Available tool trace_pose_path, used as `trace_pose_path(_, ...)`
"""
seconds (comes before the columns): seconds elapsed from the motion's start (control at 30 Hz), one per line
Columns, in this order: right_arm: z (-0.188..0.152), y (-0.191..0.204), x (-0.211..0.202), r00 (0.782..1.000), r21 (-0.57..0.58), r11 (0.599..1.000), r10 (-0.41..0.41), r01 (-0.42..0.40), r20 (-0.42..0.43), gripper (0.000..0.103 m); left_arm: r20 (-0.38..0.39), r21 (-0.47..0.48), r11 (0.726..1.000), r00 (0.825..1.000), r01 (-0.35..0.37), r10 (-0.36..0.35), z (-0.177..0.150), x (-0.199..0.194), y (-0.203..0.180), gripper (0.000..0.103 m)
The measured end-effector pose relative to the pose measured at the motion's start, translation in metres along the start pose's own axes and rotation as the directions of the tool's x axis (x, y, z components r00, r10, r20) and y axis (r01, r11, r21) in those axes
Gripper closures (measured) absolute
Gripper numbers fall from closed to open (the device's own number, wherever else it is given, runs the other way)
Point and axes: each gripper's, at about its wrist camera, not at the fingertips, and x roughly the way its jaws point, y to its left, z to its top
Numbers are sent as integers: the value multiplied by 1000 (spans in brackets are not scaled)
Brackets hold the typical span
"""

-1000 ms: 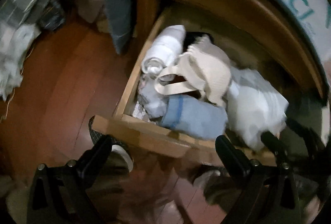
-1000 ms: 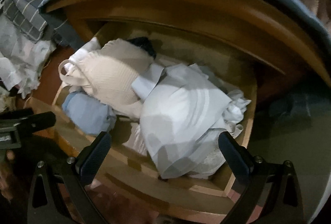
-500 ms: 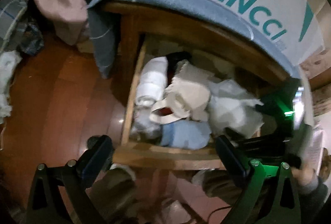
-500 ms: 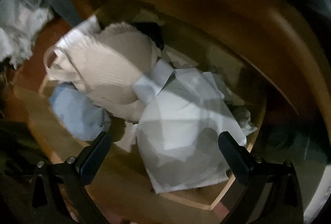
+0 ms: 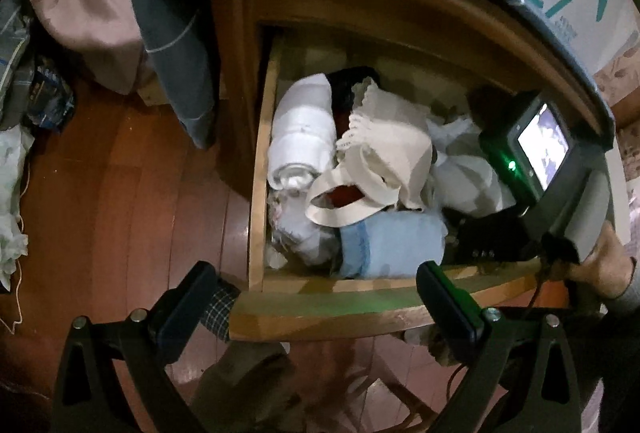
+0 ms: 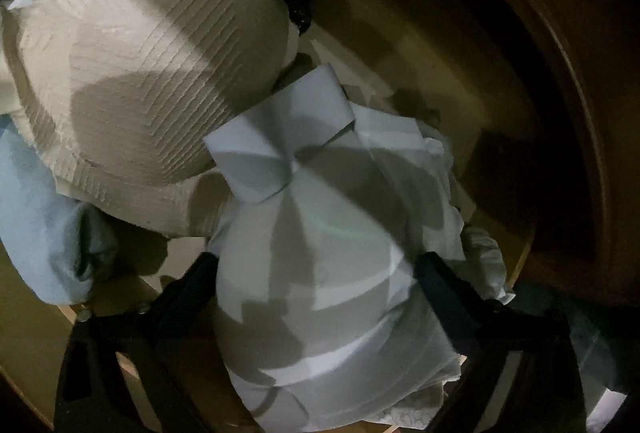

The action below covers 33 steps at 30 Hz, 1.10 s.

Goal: Take underwear out of drawer
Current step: 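Lower the right tool into the drawer toward the white underwear, then grasp white underwear with the right tool while the left tool grasps blue socks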

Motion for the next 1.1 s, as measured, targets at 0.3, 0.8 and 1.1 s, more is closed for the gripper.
trace_pose_path(0.3,-23,-12,-17,996,107,992,53,-61,76,78,3,36,999,1000,-20,20,-1,5,-13,1)
trace_pose_path(0.8,-86,-45,-62,931,417,852,194,-316,310,87,-83,111,994,997,5,5,16,27,-46,1)
trace_pose_path(1.1,-88,-57,-51,908,444,812,235,-379,346,87,-221,57,998,974,-33,45,26,70,-68,0)
